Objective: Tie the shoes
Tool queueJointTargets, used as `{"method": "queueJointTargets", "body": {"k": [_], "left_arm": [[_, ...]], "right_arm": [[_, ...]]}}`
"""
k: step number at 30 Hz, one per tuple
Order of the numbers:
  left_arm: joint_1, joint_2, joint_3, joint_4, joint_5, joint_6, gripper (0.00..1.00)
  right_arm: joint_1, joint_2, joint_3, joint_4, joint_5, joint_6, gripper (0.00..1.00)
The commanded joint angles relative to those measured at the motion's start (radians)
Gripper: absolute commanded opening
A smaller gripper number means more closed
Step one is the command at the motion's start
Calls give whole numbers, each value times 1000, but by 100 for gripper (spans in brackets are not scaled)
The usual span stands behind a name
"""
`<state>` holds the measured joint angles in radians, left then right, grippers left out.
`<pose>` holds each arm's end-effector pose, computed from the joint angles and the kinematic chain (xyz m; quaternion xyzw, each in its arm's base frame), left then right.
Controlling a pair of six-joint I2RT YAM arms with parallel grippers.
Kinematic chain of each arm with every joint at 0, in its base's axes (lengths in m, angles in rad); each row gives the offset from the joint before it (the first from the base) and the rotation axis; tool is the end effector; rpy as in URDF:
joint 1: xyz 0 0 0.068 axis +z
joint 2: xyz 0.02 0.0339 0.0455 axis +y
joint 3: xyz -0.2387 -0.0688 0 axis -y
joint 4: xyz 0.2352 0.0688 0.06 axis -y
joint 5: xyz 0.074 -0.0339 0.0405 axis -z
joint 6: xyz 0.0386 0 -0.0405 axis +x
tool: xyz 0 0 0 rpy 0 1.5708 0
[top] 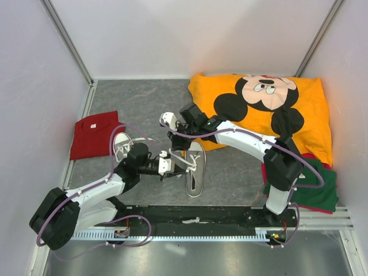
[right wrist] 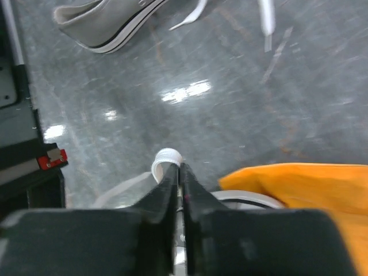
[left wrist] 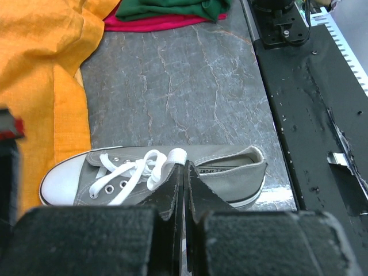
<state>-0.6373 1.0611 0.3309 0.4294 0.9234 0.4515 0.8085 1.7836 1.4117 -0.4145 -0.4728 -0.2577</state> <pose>0.1518 -0.1507 0.1809 0.5993 0.4797 -0.4064 0.4955 0.2552 0.2927 0.2405 -0.5337 0.7282 0.3093 0.2987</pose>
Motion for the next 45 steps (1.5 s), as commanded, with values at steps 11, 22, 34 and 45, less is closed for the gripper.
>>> {"method": "queueJointTargets", "body": {"k": [11,22,34,45], "left_arm": [[-5,31,5,55,-21,70,2],[-4,63,13,115,-60,44,2],[-4,73,17,138,-34,58,2],[-5,73,19,140,-44,61,2]], "right_arm": [[-98,-177,-26,-205,-150,15,78],[-111,-220,-203,-167,-354,86,69],[-109,-190,-261,-60,-377,150,52],[-108,-176,-267,-56,-383,161,44]]}}
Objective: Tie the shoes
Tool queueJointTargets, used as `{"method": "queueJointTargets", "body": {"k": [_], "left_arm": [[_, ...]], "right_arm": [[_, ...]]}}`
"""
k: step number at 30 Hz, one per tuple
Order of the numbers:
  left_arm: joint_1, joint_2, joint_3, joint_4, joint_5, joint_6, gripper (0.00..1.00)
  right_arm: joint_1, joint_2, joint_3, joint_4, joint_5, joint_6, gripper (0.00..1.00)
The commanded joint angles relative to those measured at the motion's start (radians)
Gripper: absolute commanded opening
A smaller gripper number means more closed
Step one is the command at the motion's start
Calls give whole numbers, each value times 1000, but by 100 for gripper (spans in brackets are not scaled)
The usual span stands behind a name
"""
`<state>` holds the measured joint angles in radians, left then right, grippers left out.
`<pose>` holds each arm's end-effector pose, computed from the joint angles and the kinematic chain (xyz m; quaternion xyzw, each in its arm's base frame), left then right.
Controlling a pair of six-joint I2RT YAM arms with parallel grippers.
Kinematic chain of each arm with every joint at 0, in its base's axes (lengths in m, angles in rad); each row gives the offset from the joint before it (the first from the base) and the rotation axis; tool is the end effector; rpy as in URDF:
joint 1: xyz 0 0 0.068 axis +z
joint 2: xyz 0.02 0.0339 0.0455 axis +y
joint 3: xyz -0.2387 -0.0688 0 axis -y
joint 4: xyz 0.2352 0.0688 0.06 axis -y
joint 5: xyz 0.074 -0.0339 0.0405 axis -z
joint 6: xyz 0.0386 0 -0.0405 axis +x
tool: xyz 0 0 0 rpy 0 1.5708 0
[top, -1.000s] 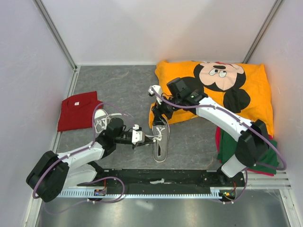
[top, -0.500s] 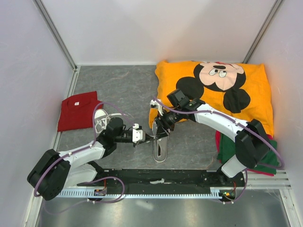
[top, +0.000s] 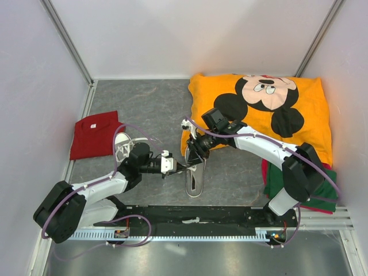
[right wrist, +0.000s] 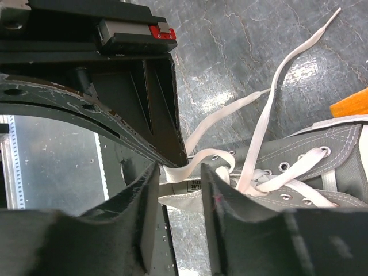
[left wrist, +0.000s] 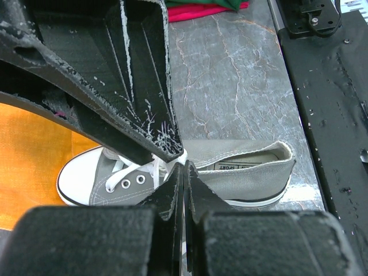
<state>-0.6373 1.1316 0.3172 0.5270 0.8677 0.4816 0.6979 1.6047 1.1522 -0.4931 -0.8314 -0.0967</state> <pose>0.1581 -0.1537 0.1716 0.5990 0.4825 -0.3780 0.5153 0.2302 0.2303 0.2221 -0.4513 0.7546 0.4503 0.1549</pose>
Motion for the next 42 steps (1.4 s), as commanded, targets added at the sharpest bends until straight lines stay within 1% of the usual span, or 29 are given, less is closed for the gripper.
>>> {"method": "queueJointTargets", "body": {"k": [1,5,11,13,14,16,17,19,20,21,22,23,24,25,26,27,28,29,30,31,32,34,35,36,37,38,39,42], "left_arm": [[-4,2,31,42,11,32,2],[-4,5,31,42,10,35,2],[-2,2,29,39,10,31,2],[-2,4,29,37,16,31,2],[-4,5,31,36,19,32,2],[-2,7,31,28,33,37,1],[-2,7,31,30,34,37,2],[-2,7,34,16,37,41,2],[-2,5,34,10,40,54,2],[-2,4,34,-10,51,63,2],[-2,2,36,-25,60,75,2],[-2,0,37,-42,68,110,2],[-2,-7,51,-77,67,135,7],[-2,-15,65,-166,48,162,22],[8,-39,75,-206,19,188,28],[27,-52,89,-238,-1,205,38],[56,-64,97,-342,20,245,41],[129,-87,106,-398,45,358,44],[172,-93,127,-448,91,415,49],[213,-87,144,-592,111,481,50],[287,-78,166,-667,125,638,51],[329,-4,249,-857,120,846,54],[352,29,305,-1019,96,1047,54],[364,107,331,-1065,74,1112,56],[372,140,357,-1093,62,1153,56],[375,180,412,-1133,47,1158,56],[375,242,439,-1147,44,1164,58],[373,357,526,-1191,28,1207,62]], "right_arm": [[3,1,-11,21,-21,-3,44],[5,-3,-16,10,-34,-11,48],[15,-9,-36,4,-29,-26,48],[20,-8,-34,8,-23,-26,45],[17,-8,-34,10,-21,-24,40],[20,-9,-29,14,-21,-24,33],[18,-11,-29,17,-20,-24,25],[18,-14,-26,19,-18,-24,19],[18,-15,-26,19,-15,-28,10],[18,-17,-29,19,-12,-28,4],[20,-20,-29,19,-9,-31,0],[20,-23,-31,19,-8,-34,0],[20,-32,-35,18,-2,-35,0],[20,-38,-39,18,11,-37,0],[20,-45,-40,16,17,-38,0],[20,-54,-48,16,20,-40,0],[20,-57,-49,16,23,-38,0],[20,-60,-52,14,23,-40,0],[18,-58,-54,11,26,-40,0],[18,-60,-54,11,29,-40,0],[18,-60,-54,11,35,-41,0],[20,-60,-52,10,40,-44,0],[20,-60,-51,8,44,-43,0],[18,-58,-51,5,46,-43,0],[18,-58,-49,5,49,-41,0],[20,-55,-49,5,54,-40,0],[18,-55,-49,5,61,-40,0],[20,-52,-49,4,71,-34,0]]}}
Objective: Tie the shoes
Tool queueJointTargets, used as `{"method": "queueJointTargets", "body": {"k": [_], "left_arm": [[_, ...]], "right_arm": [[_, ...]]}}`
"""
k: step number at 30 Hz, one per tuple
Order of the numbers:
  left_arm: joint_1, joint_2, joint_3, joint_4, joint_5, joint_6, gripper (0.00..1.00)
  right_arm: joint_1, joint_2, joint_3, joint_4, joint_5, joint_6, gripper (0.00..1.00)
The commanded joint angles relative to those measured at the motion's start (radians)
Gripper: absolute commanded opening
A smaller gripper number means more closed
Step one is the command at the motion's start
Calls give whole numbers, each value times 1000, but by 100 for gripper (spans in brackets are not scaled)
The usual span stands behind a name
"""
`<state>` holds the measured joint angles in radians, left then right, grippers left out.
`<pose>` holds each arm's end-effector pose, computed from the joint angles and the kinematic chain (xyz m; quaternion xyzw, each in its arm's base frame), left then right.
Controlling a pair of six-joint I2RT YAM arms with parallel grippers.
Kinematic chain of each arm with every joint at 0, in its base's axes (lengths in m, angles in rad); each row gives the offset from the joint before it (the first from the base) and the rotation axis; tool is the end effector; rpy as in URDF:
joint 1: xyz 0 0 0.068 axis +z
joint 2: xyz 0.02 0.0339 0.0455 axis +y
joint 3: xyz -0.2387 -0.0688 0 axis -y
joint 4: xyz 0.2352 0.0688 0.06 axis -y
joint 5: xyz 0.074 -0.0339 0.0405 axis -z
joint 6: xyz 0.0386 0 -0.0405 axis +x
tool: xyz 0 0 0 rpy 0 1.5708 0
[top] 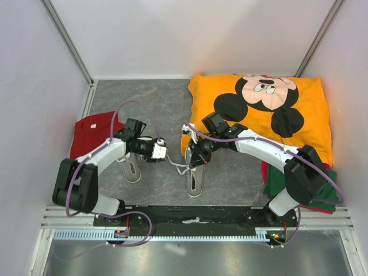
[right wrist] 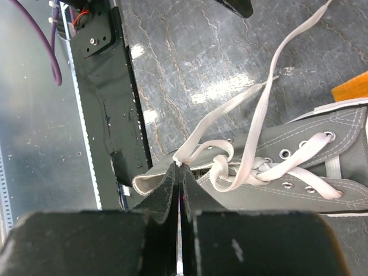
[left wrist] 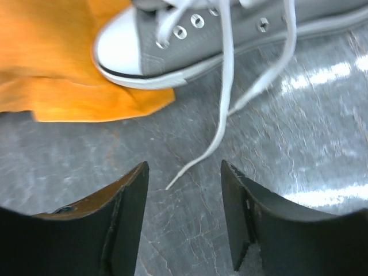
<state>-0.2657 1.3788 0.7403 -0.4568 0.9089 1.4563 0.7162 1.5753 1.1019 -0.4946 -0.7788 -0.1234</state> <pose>0.2273 -0.0934 0.1689 0.7297 0.4906 -0.2346 0.4144 0.2200 0.2274 0.2148 -0.4630 0.7608 0.4269 0.1568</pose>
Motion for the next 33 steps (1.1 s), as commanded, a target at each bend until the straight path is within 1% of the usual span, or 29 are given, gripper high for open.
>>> {"method": "queueJointTargets", "body": {"k": [1,7,13,16,19,20,22,23,24,26,28,29,30,32,33], "left_arm": [[0,133,122,-218,-19,261,63],[-32,270,214,-269,-65,320,64],[-73,335,254,-281,-100,338,63],[-89,361,257,-290,-133,340,59],[-95,370,254,-310,-169,335,43],[-95,364,254,-321,-179,334,32],[-87,341,252,-364,-191,328,16],[-83,327,251,-376,-185,322,4],[-69,281,248,-379,-174,279,1],[-53,224,243,-413,-139,248,2],[-27,126,240,-447,-93,224,1],[-23,94,238,-483,-79,213,1],[-21,25,234,-508,-70,199,1],[-21,-39,228,-557,-18,175,2],[-24,-75,226,-571,2,139,1]], "right_arm": [[2,-24,3,7,22,-1,0],[2,-20,4,5,41,5,0],[2,-24,-11,27,78,24,0],[2,-35,-25,37,102,37,0],[0,-44,-34,41,121,42,0],[0,-47,-36,41,124,42,0],[2,-52,-40,41,131,38,0],[0,-52,-40,41,141,38,0],[2,-54,-42,45,145,36,0],[2,-57,-43,50,159,34,0],[0,-60,-42,60,168,37,0],[2,-63,-40,60,170,38,0],[2,-64,-39,67,182,41,0],[2,-63,-33,70,190,39,0],[2,-63,-30,70,197,39,0]]}}
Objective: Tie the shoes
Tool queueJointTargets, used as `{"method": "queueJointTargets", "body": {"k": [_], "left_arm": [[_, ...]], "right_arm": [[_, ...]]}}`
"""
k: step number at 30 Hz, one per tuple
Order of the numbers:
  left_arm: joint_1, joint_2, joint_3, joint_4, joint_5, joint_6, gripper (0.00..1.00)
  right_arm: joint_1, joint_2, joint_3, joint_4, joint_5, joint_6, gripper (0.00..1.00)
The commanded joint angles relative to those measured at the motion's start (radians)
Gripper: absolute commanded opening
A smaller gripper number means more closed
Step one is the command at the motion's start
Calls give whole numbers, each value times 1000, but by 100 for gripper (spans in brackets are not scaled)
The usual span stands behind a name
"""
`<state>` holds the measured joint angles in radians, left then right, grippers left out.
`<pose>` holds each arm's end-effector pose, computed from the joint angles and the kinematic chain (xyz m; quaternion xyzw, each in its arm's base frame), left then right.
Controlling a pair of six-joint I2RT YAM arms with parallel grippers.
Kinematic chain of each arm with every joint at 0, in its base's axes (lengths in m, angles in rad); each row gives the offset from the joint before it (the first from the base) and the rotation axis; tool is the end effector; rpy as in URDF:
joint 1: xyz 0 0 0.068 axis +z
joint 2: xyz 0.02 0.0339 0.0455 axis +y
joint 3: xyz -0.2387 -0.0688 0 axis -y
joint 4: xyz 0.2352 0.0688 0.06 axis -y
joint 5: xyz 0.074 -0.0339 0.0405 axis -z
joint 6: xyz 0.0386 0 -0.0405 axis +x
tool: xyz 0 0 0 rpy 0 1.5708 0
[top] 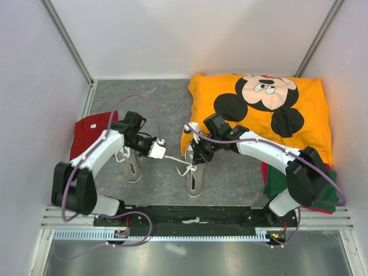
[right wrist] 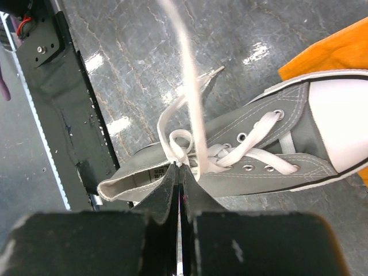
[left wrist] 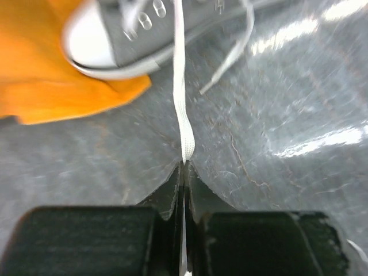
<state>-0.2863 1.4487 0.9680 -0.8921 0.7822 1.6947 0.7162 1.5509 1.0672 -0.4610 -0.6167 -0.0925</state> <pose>0.2294 -0.0959 0.1955 0.7900 0.4729 -0.2299 0.3152 0.2216 0.2225 0.2104 -0.4426 0.7967 0.3648 0.1907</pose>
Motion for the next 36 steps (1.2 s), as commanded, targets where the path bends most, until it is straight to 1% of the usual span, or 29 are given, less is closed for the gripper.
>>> {"method": "queueJointTargets", "body": {"k": [1,5,7,8,9,10,11,12,13,14,15,16,17,19,20,21,22,23,24,25,26,27,28,31,33,34,35,36], "left_arm": [[-10,-195,-2,-146,165,-116,2],[-82,-303,0,-209,224,-197,2],[-151,-336,1,-209,264,-282,1],[-177,-359,3,-206,275,-341,1],[-230,-369,1,-200,285,-371,2],[-260,-378,-5,-171,298,-403,2],[-286,-393,-12,-144,301,-468,2],[-333,-401,-28,-119,304,-492,2],[-352,-405,-38,-41,302,-522,2],[-370,-409,-52,11,295,-605,2],[-401,-410,-83,69,287,-654,2],[-418,-409,-101,214,267,-700,2],[-433,-404,-116,281,252,-784,2],[-499,-377,-161,427,194,-852,2],[-525,-364,-175,559,166,-900,2],[-577,-329,-202,620,137,-920,2],[-602,-311,-215,677,79,-937,2],[-625,-288,-228,805,49,-979,2],[-661,-265,-247,853,26,-994,2],[-678,-220,-258,916,-24,-1006,2],[-694,-199,-268,968,-44,-1023,2],[-717,-176,-287,1069,-63,-1029,2],[-728,-124,-294,1116,-96,-1035,1],[-754,-38,-301,1268,-159,-1069,1],[-758,45,-290,1359,-228,-1119,2],[-757,68,-284,1381,-254,-1132,4],[-757,109,-279,1395,-276,-1142,11],[-757,117,-275,1401,-300,-1142,20]], "right_arm": [[2,-38,8,36,44,8,0],[2,-44,14,38,72,7,0],[3,-46,16,38,86,4,0],[3,-49,16,39,89,2,0],[3,-49,16,39,92,2,0],[3,-51,17,41,92,0,0],[3,-52,17,39,94,0,0],[3,-52,19,41,94,0,0],[3,-54,20,41,92,0,0],[3,-55,22,41,87,0,0],[3,-57,22,44,83,0,0],[3,-57,23,47,80,0,0],[2,-57,23,45,68,2,0],[2,-57,25,48,57,5,0],[3,-57,25,48,51,5,0],[2,-57,25,50,43,4,0],[3,-55,23,50,41,4,0],[2,-57,25,48,38,0,0],[3,-58,27,48,34,-1,0],[3,-60,27,47,34,-4,0],[3,-61,27,45,32,-9,0],[3,-64,25,42,31,-13,0],[3,-66,27,41,26,-15,0],[2,-63,31,25,11,-32,0],[3,-58,37,9,8,-56,0],[3,-55,40,4,8,-62,0],[2,-49,43,-7,6,-70,0],[2,-49,48,-11,3,-81,0]]}}
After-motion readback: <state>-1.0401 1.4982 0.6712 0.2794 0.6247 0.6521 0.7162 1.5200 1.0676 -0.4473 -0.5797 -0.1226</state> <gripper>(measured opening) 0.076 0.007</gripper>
